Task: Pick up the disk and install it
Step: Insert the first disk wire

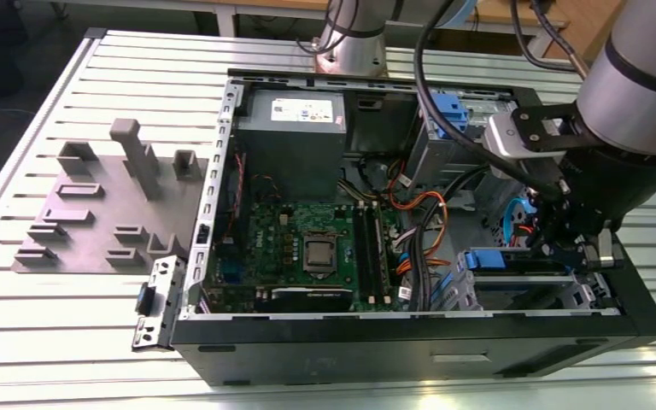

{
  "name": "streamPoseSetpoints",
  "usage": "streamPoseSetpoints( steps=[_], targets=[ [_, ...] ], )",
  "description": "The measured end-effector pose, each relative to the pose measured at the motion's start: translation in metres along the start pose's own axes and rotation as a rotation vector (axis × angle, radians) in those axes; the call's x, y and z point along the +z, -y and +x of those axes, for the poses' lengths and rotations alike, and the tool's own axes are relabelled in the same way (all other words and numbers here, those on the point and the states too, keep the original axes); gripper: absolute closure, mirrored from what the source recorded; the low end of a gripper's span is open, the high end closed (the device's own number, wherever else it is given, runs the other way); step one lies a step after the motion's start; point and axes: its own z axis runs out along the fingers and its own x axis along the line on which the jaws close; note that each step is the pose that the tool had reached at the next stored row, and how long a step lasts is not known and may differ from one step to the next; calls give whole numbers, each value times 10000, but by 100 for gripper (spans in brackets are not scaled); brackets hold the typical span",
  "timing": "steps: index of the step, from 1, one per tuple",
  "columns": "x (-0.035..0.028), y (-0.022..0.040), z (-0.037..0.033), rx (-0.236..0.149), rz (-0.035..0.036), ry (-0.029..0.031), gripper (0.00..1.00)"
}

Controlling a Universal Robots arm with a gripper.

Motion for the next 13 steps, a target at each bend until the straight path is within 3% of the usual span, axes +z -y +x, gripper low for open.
streamPoseSetpoints(
  steps=[13],
  targets=[
    [51,-8,1,9,1,-4,84]
  ],
)
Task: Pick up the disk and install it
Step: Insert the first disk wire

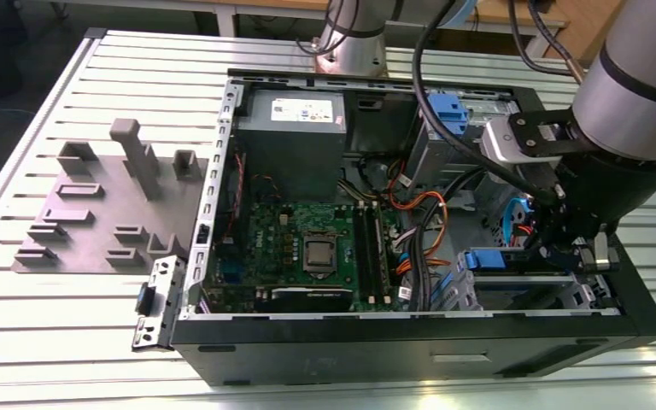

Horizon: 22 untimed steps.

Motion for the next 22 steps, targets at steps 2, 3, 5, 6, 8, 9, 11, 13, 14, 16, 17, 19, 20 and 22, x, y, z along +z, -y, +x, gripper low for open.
streamPoseSetpoints(
  steps=[2,3,5,6,8,9,11,13,14,16,17,19,20,22],
  targets=[
    [2,0,0,0,0,-2,84],
    [2,0,0,0,0,-1,84],
    [4,-1,0,0,0,2,84],
    [4,-1,0,1,0,2,84],
    [5,-1,0,1,-1,5,82],
    [5,-1,0,1,-1,7,82],
    [-11,2,0,1,0,4,76],
    [-37,7,-1,1,0,4,76],
    [-53,10,-1,1,0,3,76],
    [-91,17,-2,1,-1,6,76],
    [-105,19,-2,1,-2,7,76],
    [-109,23,-2,1,-9,9,78],
    [-109,23,-2,2,-10,9,78],
    [-110,23,-2,1,-11,7,89]
  ],
)
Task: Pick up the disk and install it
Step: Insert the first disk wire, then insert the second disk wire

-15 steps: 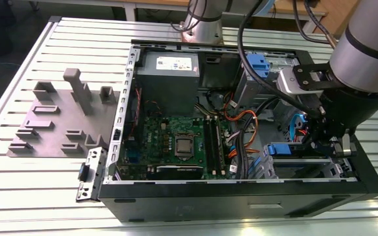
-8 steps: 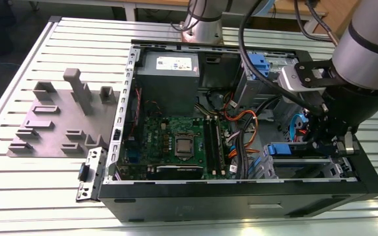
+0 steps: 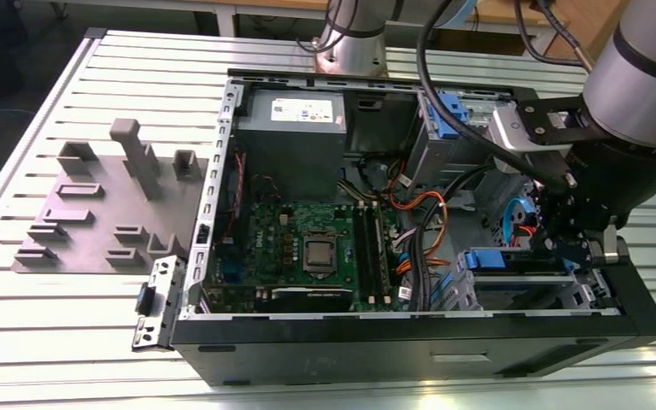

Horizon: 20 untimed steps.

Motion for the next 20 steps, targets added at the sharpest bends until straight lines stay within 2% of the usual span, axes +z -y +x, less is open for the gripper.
streamPoseSetpoints(
  steps=[16,18,20],
  targets=[
    [-1,-1,0,0,-3,-2,89],
    [-3,-10,1,0,-3,-2,89],
    [-11,-54,3,0,-3,-2,89]
  ],
)
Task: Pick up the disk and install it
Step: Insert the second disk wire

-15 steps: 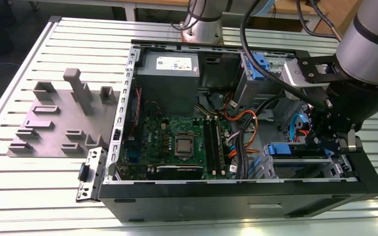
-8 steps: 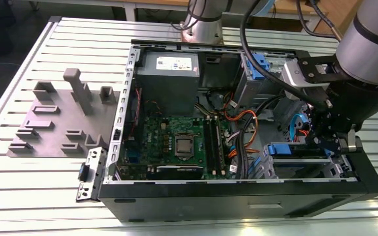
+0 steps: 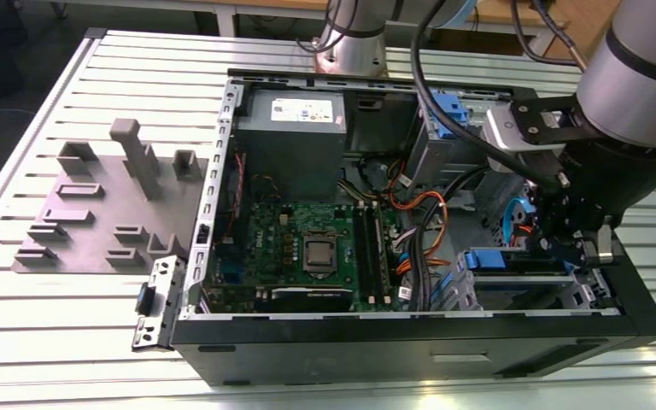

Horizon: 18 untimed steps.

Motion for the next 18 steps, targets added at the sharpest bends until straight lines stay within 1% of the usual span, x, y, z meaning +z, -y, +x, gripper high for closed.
streamPoseSetpoints(
  steps=[2,8,9,10,12,13,15,18],
  targets=[
    [-4,-25,2,1,0,0,89],
    [-5,-30,1,0,0,1,89],
    [-5,-30,1,0,-6,0,89],
    [-5,-27,1,1,-27,0,89],
    [-8,-13,0,2,-134,-8,89],
    [-7,-4,0,2,-208,-10,89],
    [-6,10,0,5,-386,-19,89],
    [-6,32,-2,6,-632,-31,89]
  ],
)
